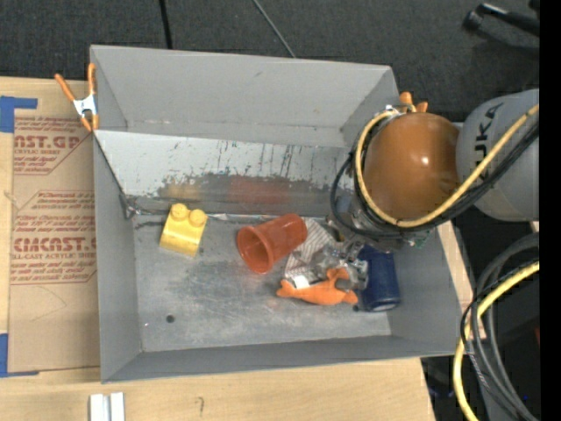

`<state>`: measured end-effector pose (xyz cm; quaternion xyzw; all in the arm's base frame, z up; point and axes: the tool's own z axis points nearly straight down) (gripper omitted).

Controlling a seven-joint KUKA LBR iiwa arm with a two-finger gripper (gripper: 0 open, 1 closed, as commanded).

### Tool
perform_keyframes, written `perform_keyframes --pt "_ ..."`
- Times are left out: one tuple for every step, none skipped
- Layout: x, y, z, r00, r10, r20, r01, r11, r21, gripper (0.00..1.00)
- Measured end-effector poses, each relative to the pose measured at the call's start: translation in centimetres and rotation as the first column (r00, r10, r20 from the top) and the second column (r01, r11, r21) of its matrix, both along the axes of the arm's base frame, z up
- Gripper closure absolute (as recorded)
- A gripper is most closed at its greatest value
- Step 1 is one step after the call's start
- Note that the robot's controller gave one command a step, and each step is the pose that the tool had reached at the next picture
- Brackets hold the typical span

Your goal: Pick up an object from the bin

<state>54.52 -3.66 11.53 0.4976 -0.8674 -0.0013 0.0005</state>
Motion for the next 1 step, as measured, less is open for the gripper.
perform_keyframes --pt "0.06 0.02 1.61 1.0 0.0 0.003 0.0 1.0 0.0 1.0"
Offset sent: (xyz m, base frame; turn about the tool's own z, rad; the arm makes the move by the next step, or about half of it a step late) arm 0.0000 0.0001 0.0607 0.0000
